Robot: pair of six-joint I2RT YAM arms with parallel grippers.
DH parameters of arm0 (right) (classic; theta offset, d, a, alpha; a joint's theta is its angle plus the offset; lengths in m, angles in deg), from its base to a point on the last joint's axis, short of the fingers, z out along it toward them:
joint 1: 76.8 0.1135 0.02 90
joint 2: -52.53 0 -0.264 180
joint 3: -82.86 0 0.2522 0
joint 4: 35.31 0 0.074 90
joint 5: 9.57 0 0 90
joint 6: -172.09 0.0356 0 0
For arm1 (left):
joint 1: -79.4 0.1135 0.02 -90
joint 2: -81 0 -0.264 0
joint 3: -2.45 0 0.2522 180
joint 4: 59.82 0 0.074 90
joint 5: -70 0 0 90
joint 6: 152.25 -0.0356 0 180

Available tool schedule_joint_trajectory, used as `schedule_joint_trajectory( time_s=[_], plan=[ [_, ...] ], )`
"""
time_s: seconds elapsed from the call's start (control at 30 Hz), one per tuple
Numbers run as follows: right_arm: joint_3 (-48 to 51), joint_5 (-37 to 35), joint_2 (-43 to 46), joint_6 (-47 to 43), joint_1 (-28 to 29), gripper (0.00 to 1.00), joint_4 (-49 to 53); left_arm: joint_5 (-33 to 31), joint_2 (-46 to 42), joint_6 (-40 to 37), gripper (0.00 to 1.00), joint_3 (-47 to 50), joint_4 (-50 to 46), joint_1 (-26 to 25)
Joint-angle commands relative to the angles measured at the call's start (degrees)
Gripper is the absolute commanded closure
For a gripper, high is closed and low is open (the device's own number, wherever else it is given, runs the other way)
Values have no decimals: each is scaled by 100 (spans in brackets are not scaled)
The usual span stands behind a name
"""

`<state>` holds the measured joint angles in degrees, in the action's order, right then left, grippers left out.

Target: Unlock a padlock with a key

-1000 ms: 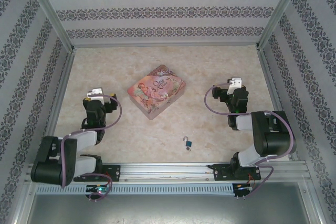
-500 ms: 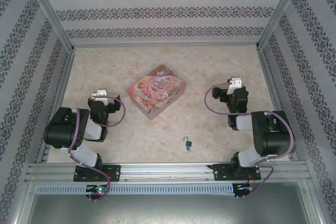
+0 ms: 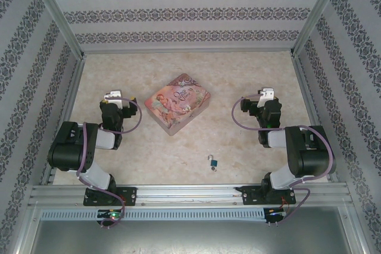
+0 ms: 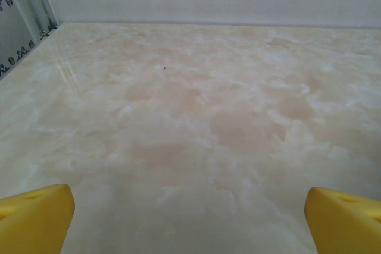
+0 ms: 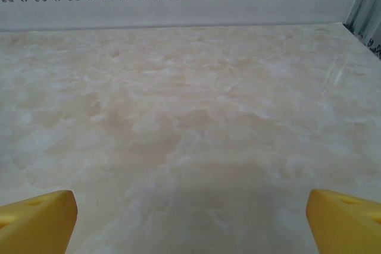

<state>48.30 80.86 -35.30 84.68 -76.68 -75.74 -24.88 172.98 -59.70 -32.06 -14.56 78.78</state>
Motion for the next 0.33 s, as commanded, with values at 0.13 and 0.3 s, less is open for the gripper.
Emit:
schedule_joint_trajectory(
  time_s=[0.13, 0.3],
  plan=[
    [-96, -47, 3, -59, 13, 2, 23, 66, -58, -52, 1, 1, -164, 80],
    [-91, -51, 3, -57, 14, 2, 23, 66, -62, -52, 1, 1, -167, 80]
  ],
)
